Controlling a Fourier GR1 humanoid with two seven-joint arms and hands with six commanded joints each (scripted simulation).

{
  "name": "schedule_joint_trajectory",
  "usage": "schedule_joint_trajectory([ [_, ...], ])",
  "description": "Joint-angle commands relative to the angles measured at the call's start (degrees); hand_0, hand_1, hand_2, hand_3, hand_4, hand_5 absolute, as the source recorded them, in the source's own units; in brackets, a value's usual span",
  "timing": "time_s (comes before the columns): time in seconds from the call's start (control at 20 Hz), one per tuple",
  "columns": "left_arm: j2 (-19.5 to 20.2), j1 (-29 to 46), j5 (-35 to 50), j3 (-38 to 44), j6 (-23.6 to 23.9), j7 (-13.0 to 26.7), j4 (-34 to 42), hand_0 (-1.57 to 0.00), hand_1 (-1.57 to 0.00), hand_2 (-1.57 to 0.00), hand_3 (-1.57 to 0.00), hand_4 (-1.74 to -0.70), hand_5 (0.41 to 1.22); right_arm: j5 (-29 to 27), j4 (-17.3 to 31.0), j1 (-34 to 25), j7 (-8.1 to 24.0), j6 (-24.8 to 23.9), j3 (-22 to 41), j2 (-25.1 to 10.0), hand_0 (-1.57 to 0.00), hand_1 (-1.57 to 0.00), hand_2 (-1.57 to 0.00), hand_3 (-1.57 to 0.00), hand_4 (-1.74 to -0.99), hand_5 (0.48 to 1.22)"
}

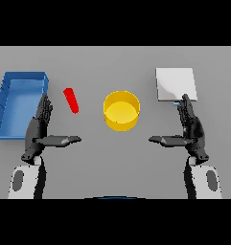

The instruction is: Pick up the red beaker and tilt it to pour out 1 green nut into yellow bowl. Pick up the yellow bowl and place it on the metallic measuring scale.

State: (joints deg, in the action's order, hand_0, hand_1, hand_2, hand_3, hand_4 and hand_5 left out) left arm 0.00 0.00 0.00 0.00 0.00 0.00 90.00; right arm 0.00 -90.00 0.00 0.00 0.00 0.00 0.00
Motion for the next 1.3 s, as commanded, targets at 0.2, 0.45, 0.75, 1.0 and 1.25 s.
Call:
schedule_joint_trajectory([
  [0.2,0.20,0.89,0.20,-0.08,-0.28,-0.31,0.67,0.00,0.00,0.00,0.00,-1.14,0.660,0.62,0.60,-0.86,0.33,-0.68,0.44,0.71,0.00,0.00,0.00,0.00,-1.071,0.578],
  [0.45,4.02,7.78,-6.93,-5.99,-1.47,-0.94,10.70,0.00,0.00,0.00,0.00,-1.14,0.662,16.28,-5.19,2.51,-4.30,-4.98,7.42,-3.17,0.00,0.00,0.00,0.00,-1.064,0.577],
  [0.75,4.13,5.91,-8.32,-7.25,-1.89,5.42,9.62,0.00,0.00,0.00,0.00,-1.14,0.649,14.96,-6.32,3.51,-5.01,-3.26,7.69,-3.41,0.00,0.00,0.00,0.00,-1.147,0.614],
  [1.0,4.12,-1.59,-7.28,-4.31,-1.97,4.07,-0.32,0.00,0.00,0.00,0.00,-1.17,0.648,12.10,-5.56,3.33,-5.54,-1.46,7.17,-2.91,0.00,0.00,0.00,0.00,-1.209,0.627],
  [1.25,4.93,-10.60,-7.46,-1.54,-2.31,1.13,-12.69,0.00,0.00,0.00,0.00,-1.18,0.637,11.48,-6.41,3.39,-4.91,-0.95,6.87,-3.33,0.00,0.00,0.00,0.00,-1.229,0.626],
])
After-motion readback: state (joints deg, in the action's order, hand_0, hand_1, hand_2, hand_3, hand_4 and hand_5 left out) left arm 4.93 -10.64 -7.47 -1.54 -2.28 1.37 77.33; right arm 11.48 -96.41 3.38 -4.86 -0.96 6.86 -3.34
